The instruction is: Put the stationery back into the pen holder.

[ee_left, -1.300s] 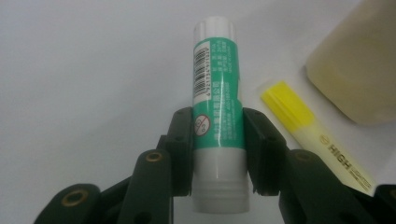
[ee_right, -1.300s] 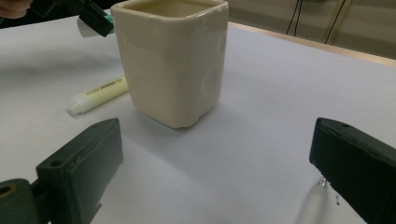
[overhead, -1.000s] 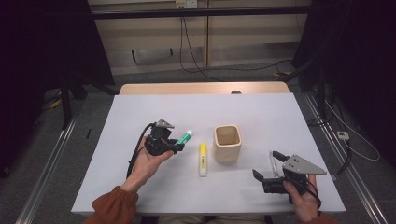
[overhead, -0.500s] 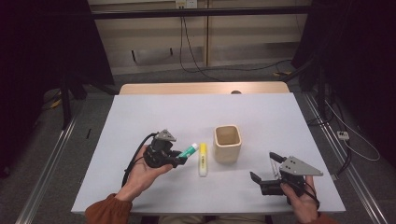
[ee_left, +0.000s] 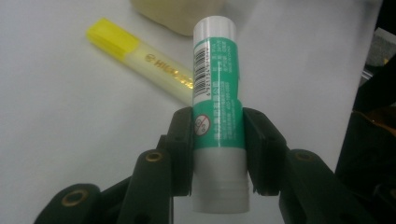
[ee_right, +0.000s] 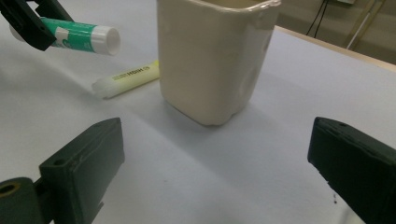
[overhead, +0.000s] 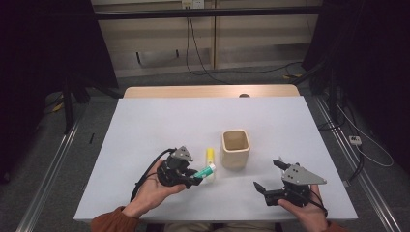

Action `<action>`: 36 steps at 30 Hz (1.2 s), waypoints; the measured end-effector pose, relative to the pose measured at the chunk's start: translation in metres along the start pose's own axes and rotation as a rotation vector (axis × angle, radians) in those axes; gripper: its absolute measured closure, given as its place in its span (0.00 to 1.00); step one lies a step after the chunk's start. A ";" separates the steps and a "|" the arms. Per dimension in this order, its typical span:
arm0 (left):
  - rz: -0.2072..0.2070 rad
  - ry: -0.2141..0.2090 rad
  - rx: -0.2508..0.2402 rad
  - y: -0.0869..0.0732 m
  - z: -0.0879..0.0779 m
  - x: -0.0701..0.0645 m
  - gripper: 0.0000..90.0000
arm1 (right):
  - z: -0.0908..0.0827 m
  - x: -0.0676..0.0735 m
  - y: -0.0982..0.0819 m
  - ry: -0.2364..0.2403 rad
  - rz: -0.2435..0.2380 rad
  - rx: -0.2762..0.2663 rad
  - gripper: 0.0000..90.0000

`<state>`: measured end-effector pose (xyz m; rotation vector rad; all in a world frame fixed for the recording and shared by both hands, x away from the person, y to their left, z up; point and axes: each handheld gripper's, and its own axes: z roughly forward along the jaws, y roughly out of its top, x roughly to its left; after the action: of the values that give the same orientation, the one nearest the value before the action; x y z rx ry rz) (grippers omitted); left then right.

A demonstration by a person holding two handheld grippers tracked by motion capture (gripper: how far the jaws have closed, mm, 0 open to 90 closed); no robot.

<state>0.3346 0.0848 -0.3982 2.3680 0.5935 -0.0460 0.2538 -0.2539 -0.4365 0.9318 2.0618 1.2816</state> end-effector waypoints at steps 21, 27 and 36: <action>0.087 -0.075 0.070 0.030 0.027 -0.023 0.73 | 0.010 0.026 0.006 -0.017 -0.273 0.097 0.11; 0.117 -0.097 0.077 0.040 0.036 -0.031 0.73 | 0.013 0.037 0.007 -0.026 -0.402 0.134 0.17; 0.128 -0.118 0.077 0.052 0.046 -0.037 0.73 | 0.016 0.054 0.008 -0.083 -0.657 0.169 0.28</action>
<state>0.3289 0.0067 -0.3942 2.4530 0.3893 -0.1525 0.2341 -0.2006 -0.4400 0.3045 2.1675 0.7158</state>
